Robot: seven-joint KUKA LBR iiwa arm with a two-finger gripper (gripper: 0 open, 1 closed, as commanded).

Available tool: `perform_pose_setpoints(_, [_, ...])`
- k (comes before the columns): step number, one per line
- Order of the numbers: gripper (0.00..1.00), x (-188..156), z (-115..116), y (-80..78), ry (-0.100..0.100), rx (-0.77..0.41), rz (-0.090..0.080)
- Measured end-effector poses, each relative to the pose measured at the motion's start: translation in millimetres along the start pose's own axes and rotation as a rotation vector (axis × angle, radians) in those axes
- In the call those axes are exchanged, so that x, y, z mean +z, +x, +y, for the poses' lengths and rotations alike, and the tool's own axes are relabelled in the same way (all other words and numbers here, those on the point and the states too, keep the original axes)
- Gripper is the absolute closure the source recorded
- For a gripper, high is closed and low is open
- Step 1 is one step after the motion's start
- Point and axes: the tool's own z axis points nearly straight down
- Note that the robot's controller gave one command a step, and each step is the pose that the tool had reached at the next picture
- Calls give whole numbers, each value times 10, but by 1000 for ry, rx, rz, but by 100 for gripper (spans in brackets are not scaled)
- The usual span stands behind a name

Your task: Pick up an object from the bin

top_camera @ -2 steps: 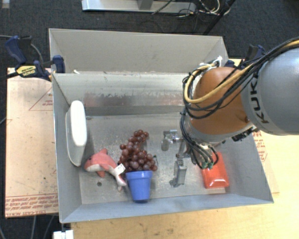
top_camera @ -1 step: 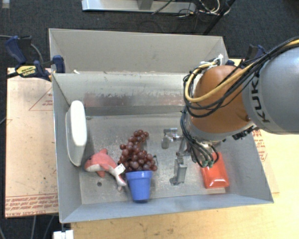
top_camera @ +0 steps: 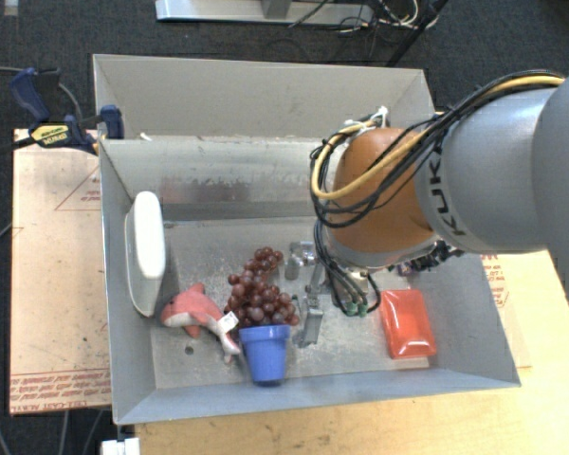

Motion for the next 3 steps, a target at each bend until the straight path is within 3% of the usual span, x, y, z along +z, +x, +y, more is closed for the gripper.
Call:
perform_pose_setpoints(1, [0, 306, 268, 91, -1, -58, 5])
perform_pose_setpoints(2, [100, 660, 586, -173, -1, 252, -3])
perform_pose_setpoints(3, [100, 657, 584, -172, -1, 252, -3])
